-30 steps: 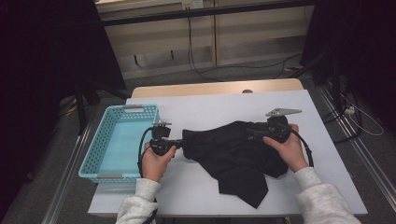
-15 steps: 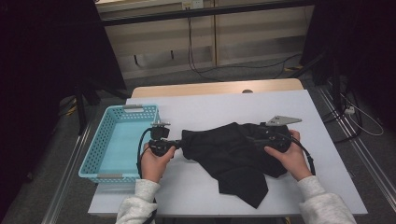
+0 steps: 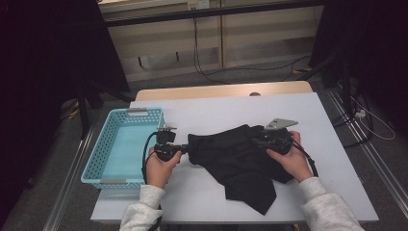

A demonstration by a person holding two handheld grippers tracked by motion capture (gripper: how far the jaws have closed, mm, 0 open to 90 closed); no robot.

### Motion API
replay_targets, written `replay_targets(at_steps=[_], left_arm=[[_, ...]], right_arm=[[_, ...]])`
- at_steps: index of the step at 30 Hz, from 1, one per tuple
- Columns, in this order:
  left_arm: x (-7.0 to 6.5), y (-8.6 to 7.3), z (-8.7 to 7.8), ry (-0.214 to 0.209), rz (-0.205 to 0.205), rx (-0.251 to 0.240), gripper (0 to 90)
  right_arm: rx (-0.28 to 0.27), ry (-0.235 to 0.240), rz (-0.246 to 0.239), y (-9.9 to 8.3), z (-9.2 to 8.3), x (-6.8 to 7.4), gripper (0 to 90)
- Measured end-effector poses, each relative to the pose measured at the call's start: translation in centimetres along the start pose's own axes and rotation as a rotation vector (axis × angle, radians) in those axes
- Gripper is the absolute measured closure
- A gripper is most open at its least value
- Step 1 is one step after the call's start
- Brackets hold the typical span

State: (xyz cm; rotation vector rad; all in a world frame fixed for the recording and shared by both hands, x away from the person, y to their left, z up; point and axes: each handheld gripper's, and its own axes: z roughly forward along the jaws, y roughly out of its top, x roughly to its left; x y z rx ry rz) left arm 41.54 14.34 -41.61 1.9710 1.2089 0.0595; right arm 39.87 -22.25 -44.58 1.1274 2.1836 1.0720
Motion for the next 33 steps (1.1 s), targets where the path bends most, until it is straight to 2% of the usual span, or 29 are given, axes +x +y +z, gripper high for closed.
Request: replay_targets(at_steps=[1, 2, 7, 9, 11, 12, 14, 16, 18, 24, 33], left_arm=[[0.0, 0.0, 0.0, 0.0, -0.001, 0.001, 86.4], [0.0, 0.0, 0.0, 0.002, 0.0, 0.004, 86.4], [0.0, 0.0, 0.0, 0.0, -0.001, -0.004, 86.4], [0.1, 0.0, -0.1, -0.001, -0.002, -0.008, 86.4], [0.2, 0.0, -0.2, 0.002, -0.001, -0.011, 86.4], [0.2, 0.0, -0.3, 0.003, -0.006, -0.019, 86.4], [0.3, 0.1, -0.5, 0.002, -0.01, -0.023, 86.4], [0.3, 0.1, -0.7, 0.004, -0.011, -0.04, 86.4], [0.3, 0.2, -0.8, 0.0, -0.008, -0.047, 86.4], [0.0, 0.4, -1.1, -0.002, -0.002, -0.066, 86.4], [-0.2, 0.6, -1.6, -0.004, 0.0, -0.08, 86.4]], right_arm=[[0.005, -0.001, 0.015, 0.0, 0.2, -0.2, 62.8], [0.014, -0.007, 0.026, 0.0, 0.3, -0.3, 68.9], [0.033, 0.0, 0.09, -0.3, 0.9, -1.3, 87.2], [0.01, -0.009, 0.135, -0.4, 0.6, -1.8, 88.9], [-0.014, -0.013, 0.151, -0.4, 0.1, -2.2, 89.1], [-0.032, -0.021, 0.169, -0.4, -0.3, -2.4, 89.2], [-0.084, -0.002, 0.231, -0.3, -1.3, -3.1, 89.2], [-0.127, -0.017, 0.266, -0.3, -2.4, -3.8, 89.3], [-0.153, -0.012, 0.294, -0.3, -3.2, -4.3, 89.4], [-0.181, -0.017, 0.301, -0.2, -5.0, -4.9, 89.4], [-0.179, -0.012, 0.291, 0.0, -5.5, -4.4, 89.4]])
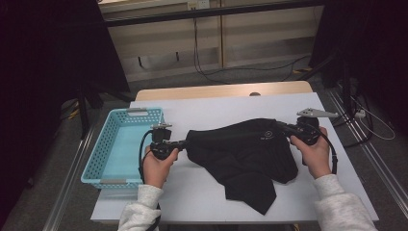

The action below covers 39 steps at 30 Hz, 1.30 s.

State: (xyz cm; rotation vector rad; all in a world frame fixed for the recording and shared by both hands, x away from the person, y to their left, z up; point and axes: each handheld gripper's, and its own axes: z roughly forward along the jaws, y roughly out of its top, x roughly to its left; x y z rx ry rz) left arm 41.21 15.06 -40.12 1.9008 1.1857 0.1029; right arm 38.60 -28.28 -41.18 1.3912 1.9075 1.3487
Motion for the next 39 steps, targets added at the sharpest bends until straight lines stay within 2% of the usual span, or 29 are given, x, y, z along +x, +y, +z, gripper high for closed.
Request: replay_targets(at_steps=[6, 23, 30, 32, 34, 39], left_arm=[[0.0, 0.2, -0.1, -0.004, 0.003, -0.001, 86.4], [-0.5, 0.7, -0.1, -0.006, 0.009, 0.005, 86.4], [-0.8, 2.9, -1.1, 0.007, 0.006, -0.044, 86.4], [-0.9, 3.7, -1.2, 0.011, 0.011, -0.042, 86.4], [-0.7, 4.4, -0.9, 0.0, -0.004, -0.039, 86.4], [0.5, 6.7, 0.0, 0.009, -0.043, -0.031, 86.5]], right_arm=[[0.004, -0.01, 0.003, 0.0, -0.1, 0.0, 89.4], [0.004, 0.002, 0.005, -0.4, -0.4, -0.1, 89.5], [-0.012, 0.01, 0.008, 0.7, -0.8, -0.4, 89.5], [-0.018, 0.011, 0.0, 1.1, -0.8, -0.4, 89.5], [-0.014, 0.01, 0.001, 1.5, -0.6, -0.5, 89.5], [0.0, 0.014, 0.019, 2.2, 0.4, -1.1, 89.5]])
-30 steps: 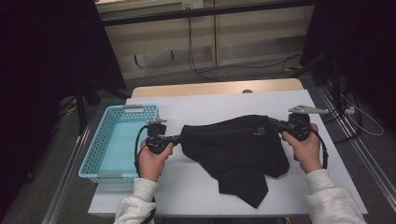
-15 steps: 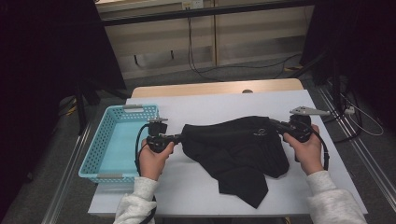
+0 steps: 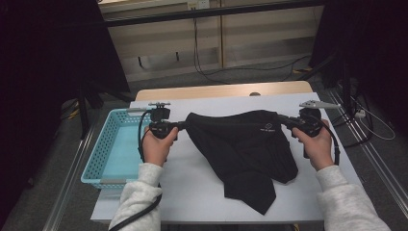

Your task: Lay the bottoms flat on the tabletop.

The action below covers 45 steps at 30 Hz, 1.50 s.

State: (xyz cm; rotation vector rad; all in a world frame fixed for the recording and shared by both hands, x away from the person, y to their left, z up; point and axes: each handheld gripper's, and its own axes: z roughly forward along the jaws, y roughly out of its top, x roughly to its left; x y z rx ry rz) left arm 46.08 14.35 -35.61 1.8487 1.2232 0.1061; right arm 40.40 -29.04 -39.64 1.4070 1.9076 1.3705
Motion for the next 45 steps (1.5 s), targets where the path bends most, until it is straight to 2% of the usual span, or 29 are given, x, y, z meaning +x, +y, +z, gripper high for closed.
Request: replay_targets(at_steps=[2, 4, 6, 8, 9, 10, 11, 12, 14, 15, 16, 17, 19, 21, 23, 25, 27, 30, 32, 35, 37, 38, 40, 45], left_arm=[[0.6, 1.4, 0.4, 0.005, -0.014, -0.007, 86.5], [1.2, 3.2, 0.7, 0.03, -0.024, -0.02, 86.7], [1.6, 5.6, 1.2, 0.068, -0.011, -0.047, 86.6], [1.7, 7.6, 2.0, 0.092, 0.0, -0.093, 85.3], [1.8, 8.2, 2.6, 0.104, 0.0, -0.099, 77.1], [1.7, 8.5, 3.3, 0.123, -0.016, -0.081, 56.3], [1.6, 8.3, 3.8, 0.144, -0.01, -0.075, 41.1], [1.4, 7.9, 4.1, 0.15, 0.003, -0.064, 36.9], [1.0, 6.7, 4.6, 0.123, 0.002, -0.043, 29.1], [0.9, 6.0, 4.7, 0.116, 0.01, -0.033, 26.4], [0.8, 5.2, 4.8, 0.117, 0.022, -0.027, 25.8], [0.7, 4.4, 4.7, 0.114, 0.029, -0.022, 23.6], [0.3, 2.8, 4.5, 0.099, 0.045, -0.013, 20.1], [-0.1, 1.4, 4.1, 0.097, 0.067, 0.006, 19.8], [-0.6, 0.1, 3.5, 0.091, 0.087, -0.004, 16.8], [-1.0, -1.1, 2.9, 0.075, 0.101, 0.001, 16.5], [-1.5, -2.1, 2.6, 0.068, 0.129, 0.02, 15.0], [-1.9, -3.5, 2.2, 0.058, 0.144, 0.024, 13.8], [-2.1, -4.3, 2.1, 0.051, 0.15, 0.028, 13.2], [-2.3, -5.5, 2.3, 0.034, 0.164, 0.042, 13.1], [-2.3, -6.2, 2.5, 0.036, 0.161, 0.04, 13.0], [-2.2, -6.5, 2.6, 0.039, 0.169, 0.046, 13.1], [-2.1, -6.7, 2.8, 0.04, 0.169, 0.072, 13.0], [-2.1, -7.0, 2.7, 0.048, 0.184, 0.066, 12.6]], right_arm=[[0.006, 0.002, 0.006, 0.8, 0.5, -0.3, 89.5], [0.013, -0.006, 0.008, 2.0, 1.4, -0.7, 89.6], [0.008, -0.049, -0.004, 4.1, 2.7, -0.9, 89.6], [-0.047, -0.119, -0.02, 6.8, 4.3, -0.9, 88.8], [-0.074, -0.153, -0.012, 7.9, 5.0, -0.7, 83.1], [-0.104, -0.174, 0.012, 8.6, 5.7, -0.5, 73.0], [-0.106, -0.169, 0.032, 8.8, 6.3, -0.3, 65.6], [-0.082, -0.176, 0.025, 8.7, 6.8, 0.2, 59.7], [-0.025, -0.161, -0.002, 7.4, 7.3, 1.0, 54.2], [0.006, -0.143, -0.038, 6.5, 7.4, 1.4, 51.8], [0.044, -0.145, -0.076, 5.4, 7.3, 1.7, 48.3], [0.069, -0.152, -0.094, 4.4, 7.1, 1.9, 44.6], [0.1, -0.114, -0.096, 2.3, 6.2, 2.3, 43.2], [0.119, -0.119, -0.13, 0.7, 5.0, 2.8, 37.8], [0.139, -0.097, -0.138, -0.6, 3.8, 3.4, 34.9], [0.125, -0.095, -0.163, -1.7, 2.6, 4.0, 34.1], [0.132, -0.074, -0.178, -2.7, 1.6, 4.8, 31.7], [0.144, -0.043, -0.203, -4.1, 0.7, 6.0, 30.0], [0.147, -0.042, -0.219, -4.9, 0.3, 6.5, 29.2], [0.152, -0.059, -0.21, -5.9, 0.1, 6.5, 29.2], [0.179, -0.05, -0.216, -6.3, 0.2, 6.7, 30.9], [0.175, -0.048, -0.218, -6.4, 0.2, 6.8, 31.8], [0.181, -0.038, -0.228, -6.5, 0.2, 7.1, 32.1], [0.2, -0.014, -0.258, -6.8, 0.6, 7.9, 34.5]])
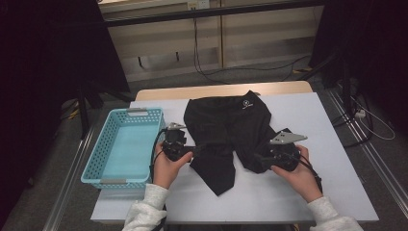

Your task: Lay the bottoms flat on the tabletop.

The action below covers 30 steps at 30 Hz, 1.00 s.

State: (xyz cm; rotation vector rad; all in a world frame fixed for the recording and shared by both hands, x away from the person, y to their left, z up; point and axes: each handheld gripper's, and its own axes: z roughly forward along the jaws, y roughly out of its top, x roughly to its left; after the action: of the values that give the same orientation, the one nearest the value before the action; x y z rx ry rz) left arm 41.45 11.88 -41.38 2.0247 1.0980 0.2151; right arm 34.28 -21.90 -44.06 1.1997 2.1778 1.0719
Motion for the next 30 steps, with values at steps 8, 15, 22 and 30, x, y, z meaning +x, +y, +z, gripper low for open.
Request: replay_targets(at_steps=[8, 15, 22, 30], left_arm=[[-0.7, -0.3, 0.1, -0.005, 0.01, 0.0, 12.6], [-0.7, -0.5, 0.3, -0.003, 0.014, 0.013, 12.6], [-0.7, -0.6, 0.4, -0.004, 0.009, 0.013, 12.6], [-0.7, -0.4, 0.2, -0.001, 0.009, -0.003, 12.7]], right_arm=[[0.032, 0.063, -0.088, -0.2, 0.4, 1.9, 41.0], [0.106, 0.109, -0.154, -1.3, 1.5, 2.9, 52.6], [0.097, 0.133, -0.159, -1.5, 1.7, 3.0, 86.1], [0.067, 0.221, -0.124, -0.7, 0.9, 4.9, 87.0]])
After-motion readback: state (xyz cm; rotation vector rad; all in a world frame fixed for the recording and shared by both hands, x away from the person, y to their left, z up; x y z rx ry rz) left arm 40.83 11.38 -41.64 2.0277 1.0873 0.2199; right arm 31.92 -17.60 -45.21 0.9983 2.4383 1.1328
